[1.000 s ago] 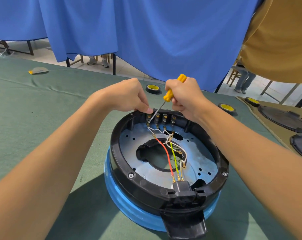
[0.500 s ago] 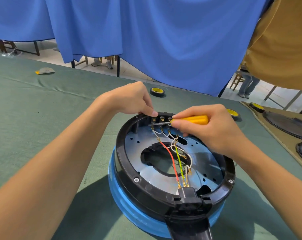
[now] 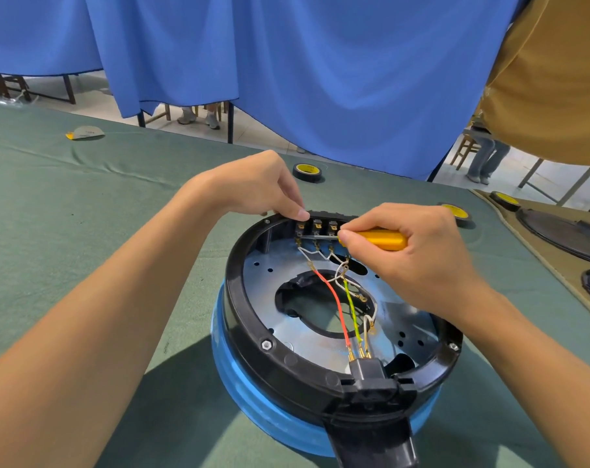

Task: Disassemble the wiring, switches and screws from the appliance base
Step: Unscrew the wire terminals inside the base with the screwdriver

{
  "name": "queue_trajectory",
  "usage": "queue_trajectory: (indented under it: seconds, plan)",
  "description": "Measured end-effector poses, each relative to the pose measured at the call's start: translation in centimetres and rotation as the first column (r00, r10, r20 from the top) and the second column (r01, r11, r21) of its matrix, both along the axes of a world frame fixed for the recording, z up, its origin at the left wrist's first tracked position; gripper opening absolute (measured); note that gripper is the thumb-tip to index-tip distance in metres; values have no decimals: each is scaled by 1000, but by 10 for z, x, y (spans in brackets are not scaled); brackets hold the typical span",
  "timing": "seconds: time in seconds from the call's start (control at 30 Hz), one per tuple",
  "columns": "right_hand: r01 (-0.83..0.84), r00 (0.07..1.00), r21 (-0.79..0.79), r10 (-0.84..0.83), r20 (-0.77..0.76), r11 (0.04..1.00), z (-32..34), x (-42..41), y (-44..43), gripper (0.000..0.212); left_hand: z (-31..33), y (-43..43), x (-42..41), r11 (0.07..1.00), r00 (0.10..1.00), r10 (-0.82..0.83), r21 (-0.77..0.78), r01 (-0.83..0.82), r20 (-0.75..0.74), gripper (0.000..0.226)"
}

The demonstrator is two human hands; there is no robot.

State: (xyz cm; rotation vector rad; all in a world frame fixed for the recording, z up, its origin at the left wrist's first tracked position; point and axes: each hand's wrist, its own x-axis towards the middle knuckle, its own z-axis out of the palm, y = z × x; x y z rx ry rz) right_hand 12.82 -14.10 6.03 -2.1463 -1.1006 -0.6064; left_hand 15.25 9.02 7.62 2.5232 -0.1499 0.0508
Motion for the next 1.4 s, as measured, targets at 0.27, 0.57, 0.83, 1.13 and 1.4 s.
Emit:
queue_trajectory:
  seconds: [0.27,0.57,0.83,1.13,1.4]
  plan:
    - [55,994,-46,-59,-93,997,8,3,4,12,0,-2,2,1000,1000,8,24,-9,23,15]
    - [79,940,-173,-131,-315,982,44,30,29,21,0,-3,3,998,998,30,55,-33,62,9]
    - [39,762,-99,-93,-641,994,54,69,39,25,2,-2,1,998,999,33,52,-35,43,11]
    - [103,598,-126,-163,-785,987,55,82,42,22,4,-4,-1,998,999,29,61,-30,26,15]
    - [43,643,-202,-182,-744,978,66,80,49,27,4,-3,-2,999,999,33,38,-34,26,15]
